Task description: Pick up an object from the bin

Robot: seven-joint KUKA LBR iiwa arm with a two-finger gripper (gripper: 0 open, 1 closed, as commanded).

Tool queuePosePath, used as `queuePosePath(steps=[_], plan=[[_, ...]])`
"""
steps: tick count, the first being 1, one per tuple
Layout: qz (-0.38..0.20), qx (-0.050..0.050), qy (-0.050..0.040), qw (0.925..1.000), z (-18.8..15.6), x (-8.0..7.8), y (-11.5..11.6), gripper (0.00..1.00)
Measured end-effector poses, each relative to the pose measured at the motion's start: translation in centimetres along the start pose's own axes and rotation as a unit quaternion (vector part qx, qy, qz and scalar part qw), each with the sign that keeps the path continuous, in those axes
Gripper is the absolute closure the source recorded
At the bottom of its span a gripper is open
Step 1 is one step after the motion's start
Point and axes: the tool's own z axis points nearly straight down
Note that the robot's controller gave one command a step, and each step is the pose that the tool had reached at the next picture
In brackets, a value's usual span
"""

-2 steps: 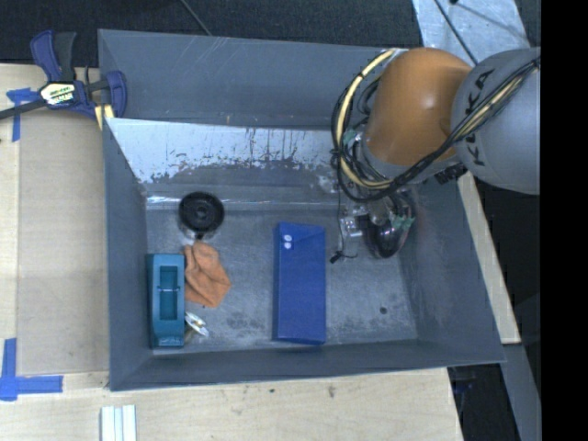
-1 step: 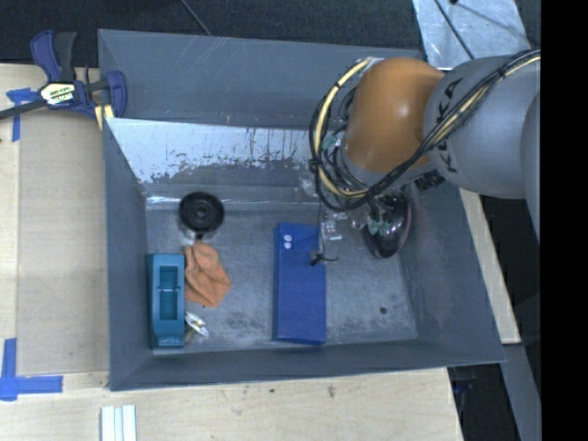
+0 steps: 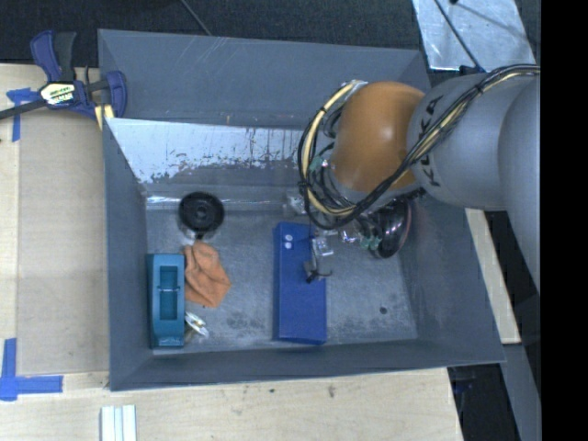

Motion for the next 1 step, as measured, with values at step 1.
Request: queuePosePath(steps=[1], plan=[[0.061,0.000,-0.0052,0.9981,0.22,-0.03,0.79,1.00]])
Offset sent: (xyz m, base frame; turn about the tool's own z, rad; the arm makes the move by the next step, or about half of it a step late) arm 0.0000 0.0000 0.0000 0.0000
